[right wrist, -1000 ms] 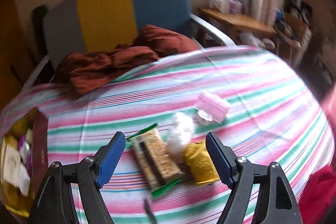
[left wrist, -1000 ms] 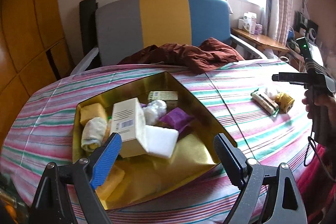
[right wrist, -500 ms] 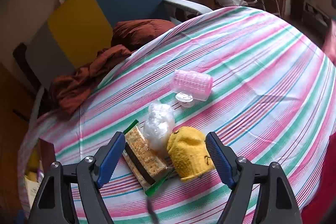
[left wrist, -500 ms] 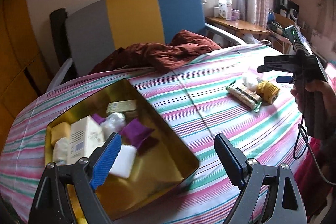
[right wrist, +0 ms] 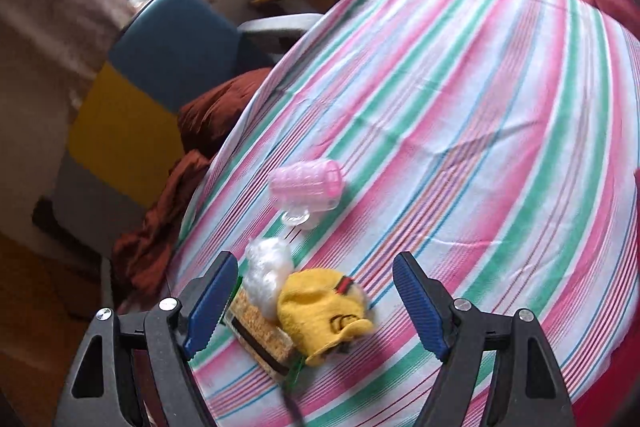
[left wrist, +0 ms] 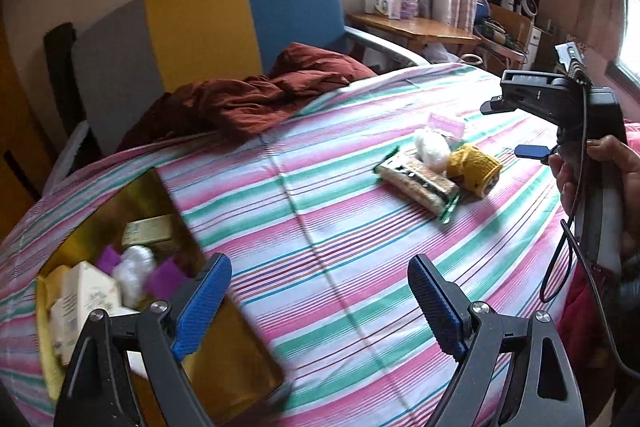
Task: Organize objects
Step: 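Move both open tools toward the cracker packet and yellow knit glove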
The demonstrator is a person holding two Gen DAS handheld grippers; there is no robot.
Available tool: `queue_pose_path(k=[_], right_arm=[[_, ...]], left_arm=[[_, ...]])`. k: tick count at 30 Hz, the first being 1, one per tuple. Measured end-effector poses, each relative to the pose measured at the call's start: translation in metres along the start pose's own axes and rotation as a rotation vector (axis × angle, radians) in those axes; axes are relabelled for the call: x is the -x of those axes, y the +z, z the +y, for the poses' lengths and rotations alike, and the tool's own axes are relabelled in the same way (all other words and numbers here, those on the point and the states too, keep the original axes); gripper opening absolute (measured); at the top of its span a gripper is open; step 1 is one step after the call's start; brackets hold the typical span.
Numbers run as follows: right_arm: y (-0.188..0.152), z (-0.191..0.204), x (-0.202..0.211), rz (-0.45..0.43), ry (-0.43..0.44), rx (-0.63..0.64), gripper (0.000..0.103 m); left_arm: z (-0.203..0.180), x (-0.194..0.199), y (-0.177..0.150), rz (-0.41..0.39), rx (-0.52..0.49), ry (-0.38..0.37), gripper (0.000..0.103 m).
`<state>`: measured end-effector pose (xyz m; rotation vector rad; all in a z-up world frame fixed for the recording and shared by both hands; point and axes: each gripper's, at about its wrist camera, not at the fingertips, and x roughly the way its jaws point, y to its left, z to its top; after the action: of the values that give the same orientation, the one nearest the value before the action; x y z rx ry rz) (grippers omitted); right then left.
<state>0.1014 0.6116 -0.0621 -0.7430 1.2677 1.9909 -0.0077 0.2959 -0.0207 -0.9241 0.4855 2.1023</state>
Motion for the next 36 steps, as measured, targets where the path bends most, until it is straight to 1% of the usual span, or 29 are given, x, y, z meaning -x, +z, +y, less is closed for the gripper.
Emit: queue_pose_path(k=[6, 9, 18, 22, 24, 36], right_arm=[[-0.001, 0.006, -0.01, 0.044, 0.011, 0.017, 0.083], [-0.002, 0.005, -0.014, 0.071, 0.017, 0.01, 0.083], [0.0, -0.011, -0.013, 0.066, 0.047, -0.083, 0.083], [0.001, -0.01, -0.014, 0.075, 0.06, -0.079, 0.083], [0.001, -0.01, -0.014, 0.078, 0.069, -0.081, 0.083], [0.0, -0.008, -0.018, 0.098, 0.101, -0.084, 0.083]], left_arm=[[-0.018, -0.038, 0.015, 0.077, 0.026, -0.068, 0.09], [-0.026, -0.055, 0.022, 0.108, 0.036, -0.082, 0.09], [-0.046, -0.1, 0.045, 0.184, 0.07, -0.122, 0.09], [-0.051, -0.118, 0.056, 0.204, 0.093, -0.12, 0.09], [-0.053, -0.127, 0.061, 0.216, 0.104, -0.107, 0.09], [-0.071, -0.173, 0.087, 0.241, 0.139, -0.074, 0.09]])
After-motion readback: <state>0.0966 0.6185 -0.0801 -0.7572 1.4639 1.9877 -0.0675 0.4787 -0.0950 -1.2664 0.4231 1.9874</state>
